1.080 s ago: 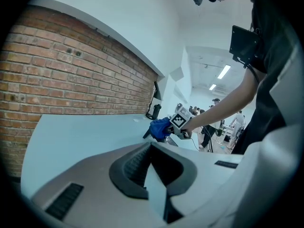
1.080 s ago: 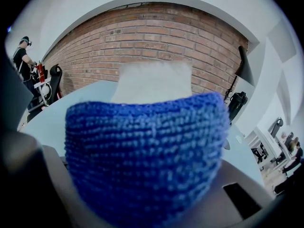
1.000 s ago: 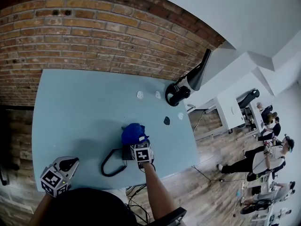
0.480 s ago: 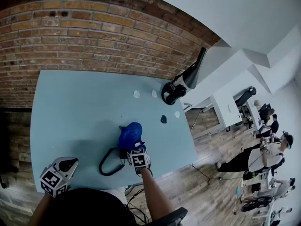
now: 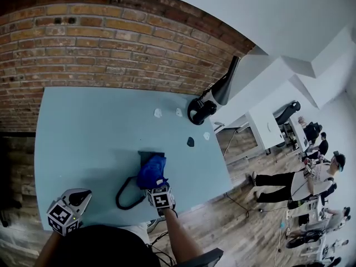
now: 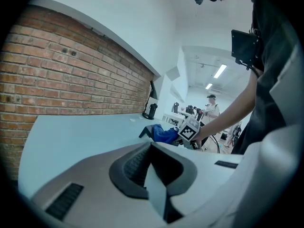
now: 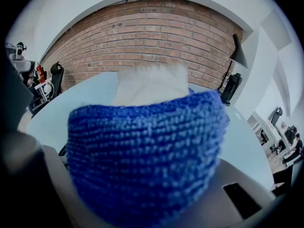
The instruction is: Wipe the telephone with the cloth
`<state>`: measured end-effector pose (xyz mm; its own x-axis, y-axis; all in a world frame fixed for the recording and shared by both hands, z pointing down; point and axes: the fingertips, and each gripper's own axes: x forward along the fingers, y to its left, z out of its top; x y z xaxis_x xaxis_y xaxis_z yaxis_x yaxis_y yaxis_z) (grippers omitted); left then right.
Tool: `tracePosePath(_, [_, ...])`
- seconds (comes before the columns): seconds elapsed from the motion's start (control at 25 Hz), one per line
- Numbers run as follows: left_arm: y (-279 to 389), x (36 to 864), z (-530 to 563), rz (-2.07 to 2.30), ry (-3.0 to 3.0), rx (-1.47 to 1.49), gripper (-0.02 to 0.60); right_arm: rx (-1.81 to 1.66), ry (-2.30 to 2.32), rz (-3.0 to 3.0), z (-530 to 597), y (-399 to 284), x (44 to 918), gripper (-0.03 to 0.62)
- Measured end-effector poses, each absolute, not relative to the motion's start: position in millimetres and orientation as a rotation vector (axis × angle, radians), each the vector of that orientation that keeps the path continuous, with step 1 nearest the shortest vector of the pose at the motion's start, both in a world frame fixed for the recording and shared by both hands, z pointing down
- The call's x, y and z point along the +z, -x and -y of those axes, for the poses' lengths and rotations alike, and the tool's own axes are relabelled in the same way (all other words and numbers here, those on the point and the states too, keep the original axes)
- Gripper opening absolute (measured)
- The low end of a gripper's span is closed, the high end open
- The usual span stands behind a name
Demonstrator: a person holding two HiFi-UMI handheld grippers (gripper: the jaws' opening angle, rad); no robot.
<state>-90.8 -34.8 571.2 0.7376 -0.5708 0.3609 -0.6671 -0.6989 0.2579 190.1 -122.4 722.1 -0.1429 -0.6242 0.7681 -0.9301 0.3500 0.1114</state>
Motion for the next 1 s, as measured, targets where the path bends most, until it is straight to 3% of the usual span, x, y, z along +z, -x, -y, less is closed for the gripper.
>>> tracePosePath(0.56, [87,567,33,0.936,-2.609,0.382,-0.009,0.746,-1.308,1.843,50,-168,748,0.089])
tracePosePath(0.72, [96,550,45,0.947,-2.653,0.363,-0.009,0.731,-1.408,2.088,71,-135,687,0.084])
tracePosePath(1.0, [95,520,61,1.027,-2.724,0.277,-0.009,0.134,-1.450,2.525,102,-60,525,0.072])
